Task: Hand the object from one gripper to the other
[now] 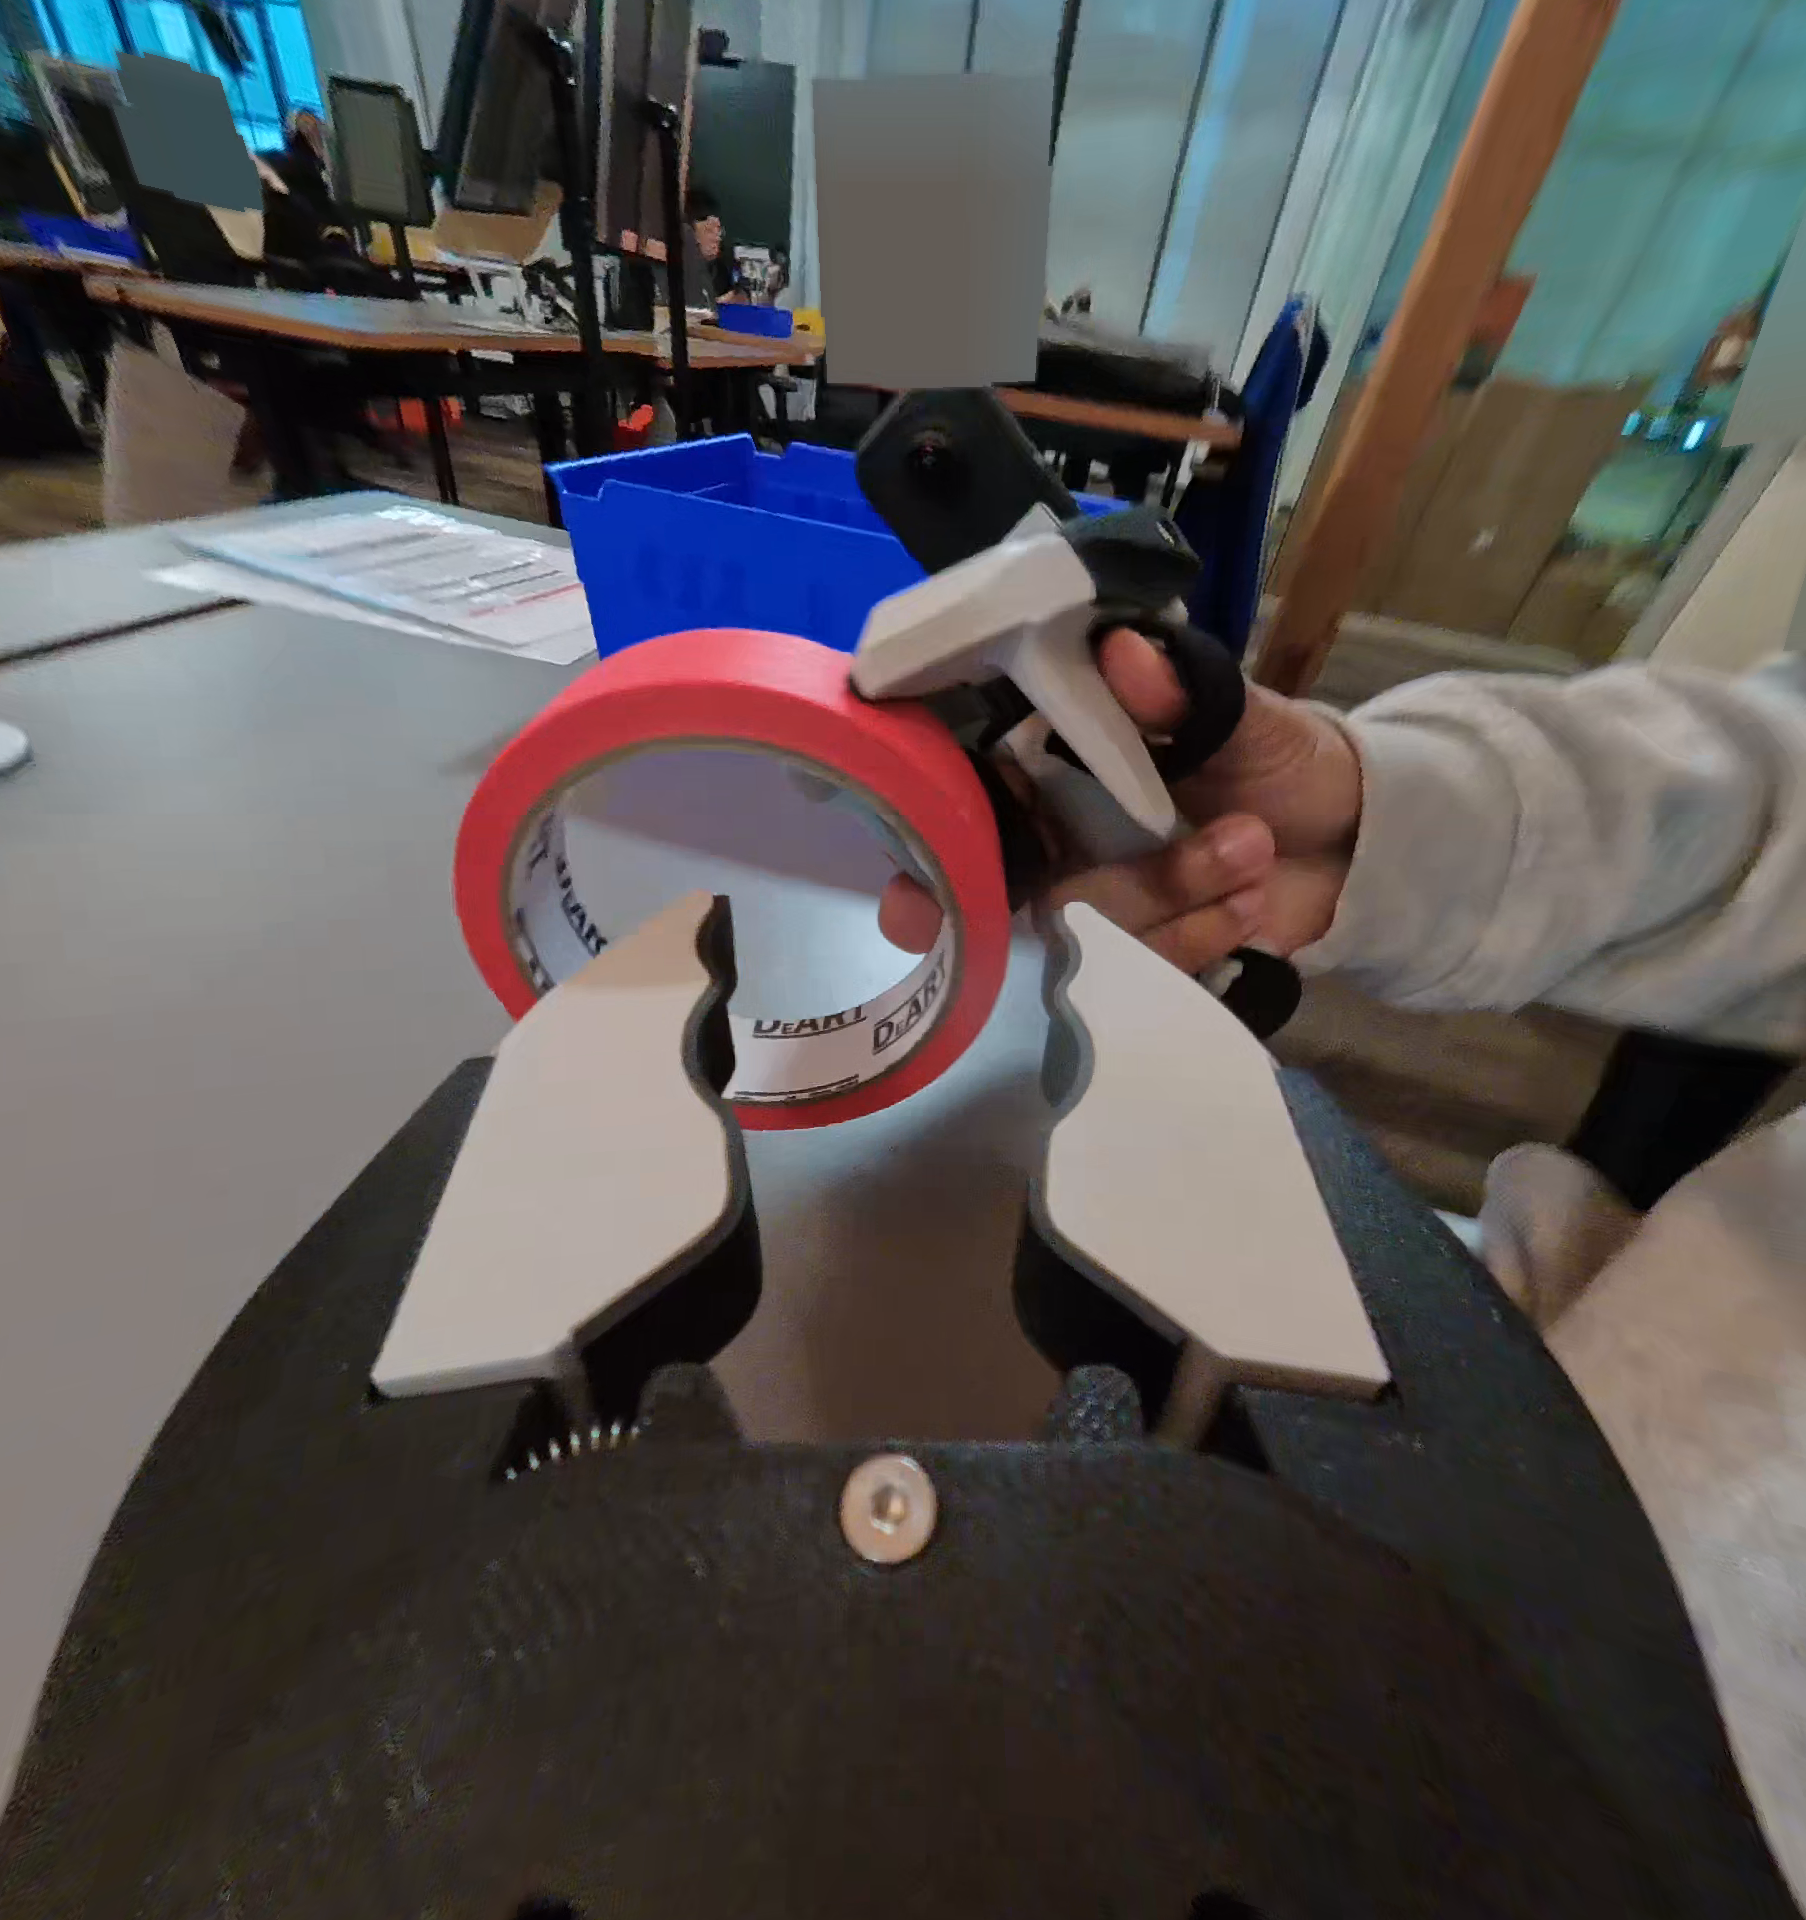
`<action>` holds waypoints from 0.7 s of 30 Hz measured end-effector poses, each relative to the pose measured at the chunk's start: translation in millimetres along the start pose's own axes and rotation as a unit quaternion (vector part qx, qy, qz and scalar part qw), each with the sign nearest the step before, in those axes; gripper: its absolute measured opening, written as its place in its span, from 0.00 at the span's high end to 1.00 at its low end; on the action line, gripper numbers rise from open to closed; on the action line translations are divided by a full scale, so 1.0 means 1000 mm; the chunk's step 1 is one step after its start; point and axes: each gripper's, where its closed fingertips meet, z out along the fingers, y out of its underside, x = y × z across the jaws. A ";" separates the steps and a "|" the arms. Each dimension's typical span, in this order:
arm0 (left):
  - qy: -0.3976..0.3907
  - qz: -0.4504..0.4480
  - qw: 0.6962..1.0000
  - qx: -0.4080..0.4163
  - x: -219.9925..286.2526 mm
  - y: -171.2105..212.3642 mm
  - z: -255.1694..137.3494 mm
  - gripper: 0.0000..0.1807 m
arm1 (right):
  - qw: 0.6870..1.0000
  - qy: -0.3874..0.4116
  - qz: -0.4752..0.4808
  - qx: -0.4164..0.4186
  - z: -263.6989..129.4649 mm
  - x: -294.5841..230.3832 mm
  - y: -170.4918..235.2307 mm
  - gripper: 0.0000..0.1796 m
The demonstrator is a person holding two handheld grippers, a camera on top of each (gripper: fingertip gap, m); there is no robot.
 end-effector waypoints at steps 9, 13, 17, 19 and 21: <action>0.020 0.059 0.998 -0.026 0.015 0.007 0.003 0.94 | 0.998 -0.034 0.040 0.040 -0.001 -0.006 -0.007 0.91; 0.027 -0.001 1.000 0.000 0.008 -0.002 -0.003 0.94 | 0.996 -0.024 -0.007 0.088 -0.012 -0.004 -0.026 0.67; 0.068 -0.093 0.992 0.048 0.004 -0.017 -0.012 0.94 | 0.991 0.043 -0.099 0.076 -0.019 0.012 -0.032 0.43; 0.105 -0.147 0.981 0.069 0.005 -0.024 -0.016 0.94 | 0.984 0.067 -0.162 0.035 -0.015 0.016 -0.024 0.32; 0.129 -0.184 0.971 0.080 0.005 -0.027 -0.018 0.94 | 0.977 0.068 -0.203 -0.007 -0.009 0.015 -0.009 0.26</action>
